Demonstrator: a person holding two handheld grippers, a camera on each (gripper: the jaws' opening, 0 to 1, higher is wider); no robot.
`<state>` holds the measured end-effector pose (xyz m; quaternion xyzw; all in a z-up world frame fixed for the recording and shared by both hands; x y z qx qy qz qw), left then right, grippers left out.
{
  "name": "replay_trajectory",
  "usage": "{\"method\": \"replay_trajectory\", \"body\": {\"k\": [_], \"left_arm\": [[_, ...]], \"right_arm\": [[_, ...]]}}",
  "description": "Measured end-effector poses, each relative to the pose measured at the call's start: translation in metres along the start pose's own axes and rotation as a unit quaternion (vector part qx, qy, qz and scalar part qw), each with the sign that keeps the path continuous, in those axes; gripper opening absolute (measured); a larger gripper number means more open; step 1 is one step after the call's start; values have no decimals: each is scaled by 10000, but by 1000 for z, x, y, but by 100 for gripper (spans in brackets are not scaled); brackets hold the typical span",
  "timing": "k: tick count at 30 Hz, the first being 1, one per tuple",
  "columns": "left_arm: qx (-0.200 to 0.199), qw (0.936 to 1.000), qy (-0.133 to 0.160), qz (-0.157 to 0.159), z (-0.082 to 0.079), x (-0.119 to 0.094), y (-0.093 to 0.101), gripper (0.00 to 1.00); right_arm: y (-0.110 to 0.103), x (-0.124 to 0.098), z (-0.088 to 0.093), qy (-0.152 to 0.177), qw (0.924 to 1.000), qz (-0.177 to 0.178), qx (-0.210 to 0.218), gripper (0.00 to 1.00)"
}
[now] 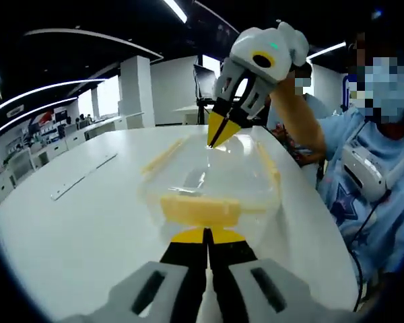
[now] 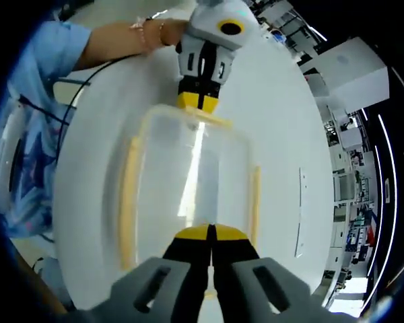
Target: Snap each plastic latch of the storage box into its locked position after aligning the lid with the box until every specified latch is closed and the lid sits flush.
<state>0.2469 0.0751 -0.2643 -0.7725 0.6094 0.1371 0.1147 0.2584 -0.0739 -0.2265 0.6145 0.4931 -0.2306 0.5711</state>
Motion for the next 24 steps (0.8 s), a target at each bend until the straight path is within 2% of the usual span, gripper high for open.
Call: {"method": "replay_trajectory", "body": {"k": [7, 10, 11, 13, 15, 18, 21, 24], "left_arm": [[-101, 9999, 46, -3, 2, 3, -3, 0], [-334, 9989, -259, -197, 14, 1, -12, 0], [-468, 9979, -85, -446, 13, -2, -21, 0], [-456, 9977, 230, -456, 5, -6, -22, 0], [-459, 9975, 406, -356, 1, -10, -18, 0], [-360, 9978, 449, -323, 0, -11, -15, 0], [-310, 9976, 613, -93, -4, -6, -7, 0], [-202, 9975, 671, -42, -6, -5, -6, 0]], "right_arm": [[0, 1, -2, 10, 10000, 22, 14, 0], [-1, 1, -3, -9, 10000, 51, 36, 0], [-2, 1, -4, -25, 10000, 73, 26, 0], [-1, 0, -5, -21, 10000, 67, 36, 0], [-1, 0, -5, -18, 10000, 46, 50, 0], [-1, 0, -6, -19, 10000, 27, 42, 0], [-1, -1, -6, -10, 10000, 36, 45, 0], [0, -1, -7, 2, 10000, 58, 63, 0]]}}
Point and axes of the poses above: the point that each gripper's makers call its tool centre point, and the gripper's own axes: x roughly forward along the fingers, y roughly to its right, z roughly out of its underside, the point moved 4 cm from there along -x, roughly backward along the fingers, and after that the axes turned 3 degrees about y, right-handed, at the moved point
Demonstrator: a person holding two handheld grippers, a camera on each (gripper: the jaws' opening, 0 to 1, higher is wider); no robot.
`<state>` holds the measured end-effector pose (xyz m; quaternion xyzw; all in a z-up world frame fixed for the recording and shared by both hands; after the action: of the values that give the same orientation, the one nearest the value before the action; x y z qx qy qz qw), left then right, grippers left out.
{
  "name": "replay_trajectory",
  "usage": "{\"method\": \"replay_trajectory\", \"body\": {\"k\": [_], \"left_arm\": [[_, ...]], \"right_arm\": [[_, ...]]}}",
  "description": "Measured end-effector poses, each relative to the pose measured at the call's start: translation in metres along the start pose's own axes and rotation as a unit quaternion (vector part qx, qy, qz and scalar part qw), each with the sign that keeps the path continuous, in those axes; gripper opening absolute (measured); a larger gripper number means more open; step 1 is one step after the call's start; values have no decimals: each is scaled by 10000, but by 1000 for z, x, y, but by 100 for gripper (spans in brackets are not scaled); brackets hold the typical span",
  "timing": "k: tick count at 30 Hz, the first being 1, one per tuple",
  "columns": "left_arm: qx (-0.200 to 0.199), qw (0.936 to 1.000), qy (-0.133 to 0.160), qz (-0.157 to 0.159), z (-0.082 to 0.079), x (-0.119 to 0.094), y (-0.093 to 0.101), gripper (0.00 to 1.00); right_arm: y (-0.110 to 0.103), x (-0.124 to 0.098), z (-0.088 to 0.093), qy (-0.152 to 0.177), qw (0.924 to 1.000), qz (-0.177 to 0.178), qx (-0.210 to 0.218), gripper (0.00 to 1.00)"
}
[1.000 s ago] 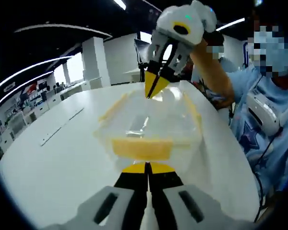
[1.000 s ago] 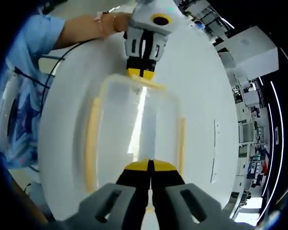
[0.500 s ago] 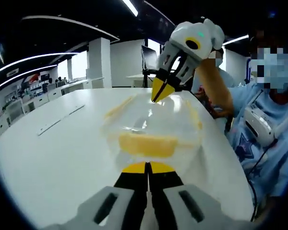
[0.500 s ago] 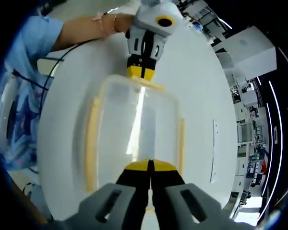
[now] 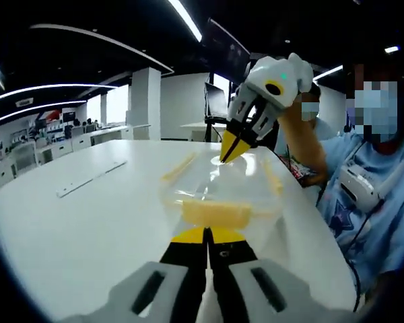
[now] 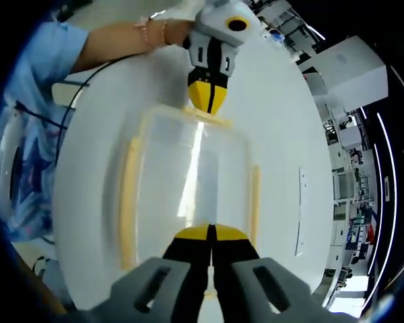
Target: Snap each plastic latch of the storage box into its locked position after aligning the lid with the box until every specified latch is closed and the lid sits flush.
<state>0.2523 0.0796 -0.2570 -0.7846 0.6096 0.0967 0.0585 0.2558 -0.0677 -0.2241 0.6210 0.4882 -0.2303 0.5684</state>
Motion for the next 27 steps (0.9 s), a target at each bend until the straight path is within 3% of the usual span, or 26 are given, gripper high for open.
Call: {"method": "replay_trajectory", "body": {"k": [9, 15, 22, 27], "left_arm": [[-83, 9999, 53, 88, -1, -2, -5, 0], [-39, 10000, -20, 86, -3, -3, -6, 0], [38, 9999, -91, 43, -3, 0, -2, 0], [36, 9999, -124, 45, -1, 3, 1, 0]], "right_arm": [[1, -2, -2, -114, 9999, -42, -105, 0], [1, -1, -3, -221, 9992, -302, -135, 0], [2, 2, -4, -627, 9956, -680, -167, 0], [2, 3, 1, -540, 9946, -881, -33, 0]]}}
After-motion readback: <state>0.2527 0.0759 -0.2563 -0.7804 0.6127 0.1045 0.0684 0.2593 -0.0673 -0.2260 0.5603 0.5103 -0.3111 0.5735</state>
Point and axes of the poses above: the point that each gripper's makers call its tool centre point, and the gripper's own axes: x roughly forward along the fingers, y roughly to its right, z roughly out of its underside, the point moved 4 cm from there along -x, roughly backward along the fingers, and after that the axes turned 3 degrees about y, right-handed, at the moved point
